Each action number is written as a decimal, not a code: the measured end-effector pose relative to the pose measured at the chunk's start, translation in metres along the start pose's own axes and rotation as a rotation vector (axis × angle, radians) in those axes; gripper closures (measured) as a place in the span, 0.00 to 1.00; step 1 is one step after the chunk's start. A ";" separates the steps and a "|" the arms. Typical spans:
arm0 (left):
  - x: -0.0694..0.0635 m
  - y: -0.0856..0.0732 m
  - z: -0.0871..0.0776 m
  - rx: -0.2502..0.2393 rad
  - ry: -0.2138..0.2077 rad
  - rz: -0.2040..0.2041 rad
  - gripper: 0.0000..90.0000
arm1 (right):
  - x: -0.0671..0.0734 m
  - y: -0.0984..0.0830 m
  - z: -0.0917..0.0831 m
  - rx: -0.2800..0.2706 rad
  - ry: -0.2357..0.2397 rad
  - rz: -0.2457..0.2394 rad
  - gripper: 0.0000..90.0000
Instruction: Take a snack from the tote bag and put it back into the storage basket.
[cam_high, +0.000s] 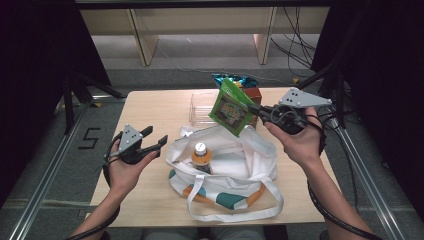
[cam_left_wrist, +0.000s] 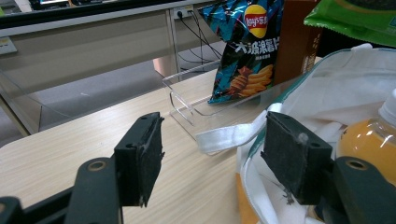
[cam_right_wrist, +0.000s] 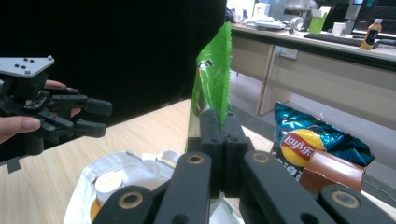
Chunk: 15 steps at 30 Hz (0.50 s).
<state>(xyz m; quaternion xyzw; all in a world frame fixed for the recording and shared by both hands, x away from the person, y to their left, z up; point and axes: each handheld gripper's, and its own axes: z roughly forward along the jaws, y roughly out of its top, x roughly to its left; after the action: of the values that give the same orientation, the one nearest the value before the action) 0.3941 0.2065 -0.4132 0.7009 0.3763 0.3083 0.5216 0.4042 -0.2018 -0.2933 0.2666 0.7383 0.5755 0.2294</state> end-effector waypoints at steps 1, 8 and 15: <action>0.000 0.000 0.000 -0.001 0.000 0.000 0.41 | -0.001 0.001 0.001 -0.001 -0.002 0.007 1.00; -0.001 0.000 0.001 0.003 -0.005 0.004 0.41 | -0.002 0.004 0.004 -0.005 -0.026 -0.024 1.00; -0.003 -0.002 0.003 0.005 -0.007 -0.002 0.41 | -0.006 0.004 0.007 -0.012 -0.033 -0.026 1.00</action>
<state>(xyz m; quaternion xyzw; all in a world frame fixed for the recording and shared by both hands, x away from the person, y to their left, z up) 0.3945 0.2031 -0.4156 0.7027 0.3760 0.3044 0.5216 0.4136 -0.1995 -0.2913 0.2652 0.7344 0.5724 0.2504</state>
